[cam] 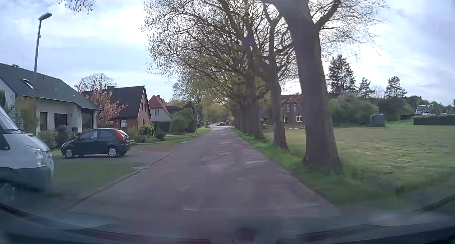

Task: Follow the waypoints while adhering to traffic rules and regulations

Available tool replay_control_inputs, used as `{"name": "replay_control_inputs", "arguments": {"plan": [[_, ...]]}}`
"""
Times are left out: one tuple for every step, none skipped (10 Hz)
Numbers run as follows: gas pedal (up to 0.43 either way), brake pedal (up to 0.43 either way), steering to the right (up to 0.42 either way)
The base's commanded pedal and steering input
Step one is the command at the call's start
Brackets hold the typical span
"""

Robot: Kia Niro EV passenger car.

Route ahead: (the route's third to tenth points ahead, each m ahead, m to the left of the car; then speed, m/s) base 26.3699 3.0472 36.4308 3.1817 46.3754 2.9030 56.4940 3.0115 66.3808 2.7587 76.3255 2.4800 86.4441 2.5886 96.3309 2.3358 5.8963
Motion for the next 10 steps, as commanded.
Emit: {"name": "replay_control_inputs", "arguments": {"plan": [[0.118, 0.000, -0.003], [0.118, 0.000, -0.003], [0.118, 0.000, -0.003], [0.118, 0.000, -0.003], [0.118, 0.000, -0.004], [0.118, 0.000, -0.006], [0.110, 0.000, -0.008], [0.110, 0.000, -0.008], [0.110, 0.000, -0.008], [0.110, 0.000, -0.008]]}}
